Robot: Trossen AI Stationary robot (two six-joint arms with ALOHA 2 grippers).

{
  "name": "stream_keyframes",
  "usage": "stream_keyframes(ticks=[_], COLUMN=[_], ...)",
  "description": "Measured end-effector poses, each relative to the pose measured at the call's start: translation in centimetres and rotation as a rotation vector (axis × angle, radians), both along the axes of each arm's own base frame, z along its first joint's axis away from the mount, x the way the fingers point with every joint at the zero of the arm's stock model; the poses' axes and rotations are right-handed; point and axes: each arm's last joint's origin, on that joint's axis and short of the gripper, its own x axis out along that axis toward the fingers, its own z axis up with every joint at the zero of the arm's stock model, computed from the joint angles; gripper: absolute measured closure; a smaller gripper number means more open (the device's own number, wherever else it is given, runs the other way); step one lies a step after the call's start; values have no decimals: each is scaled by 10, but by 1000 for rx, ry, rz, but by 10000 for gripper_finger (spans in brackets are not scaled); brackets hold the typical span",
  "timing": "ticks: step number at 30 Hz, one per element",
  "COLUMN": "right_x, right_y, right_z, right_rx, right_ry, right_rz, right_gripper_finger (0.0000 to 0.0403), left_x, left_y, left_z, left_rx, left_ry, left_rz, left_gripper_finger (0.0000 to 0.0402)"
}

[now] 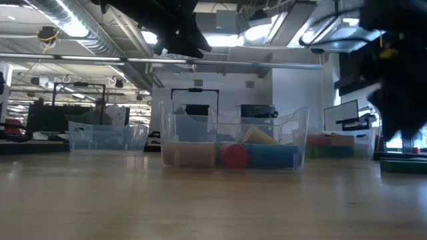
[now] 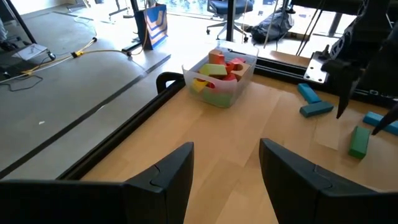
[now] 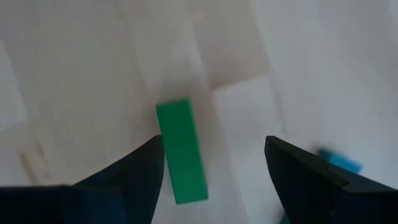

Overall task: Sort blocks by size
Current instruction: Put the green rectangular block into the top left transparent bin

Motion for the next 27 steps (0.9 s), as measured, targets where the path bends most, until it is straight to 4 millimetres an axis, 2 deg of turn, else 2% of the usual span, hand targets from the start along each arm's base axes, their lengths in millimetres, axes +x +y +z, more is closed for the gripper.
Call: stream_keyframes(ticks=[8, 18, 22, 27], right_x=[-11, -6, -6, -6], right_y=[6, 9, 8, 7], right_z=[-32, -45, -46, -47], right_rx=[58, 59, 39, 19], right_ry=[17, 74, 83, 79], right_rz=[-25, -33, -25, -34], right_gripper_finger=[134, 137, 169, 238], left_x=[0, -1, -1, -1], left_y=[0, 0, 0, 0], left_z=[0, -2, -2, -2], left_rx=[0, -25, -75, -107], left_ry=[0, 10, -22, -36], left_rz=[0, 10, 32, 46], left_gripper_finger=[227, 227, 227, 227])
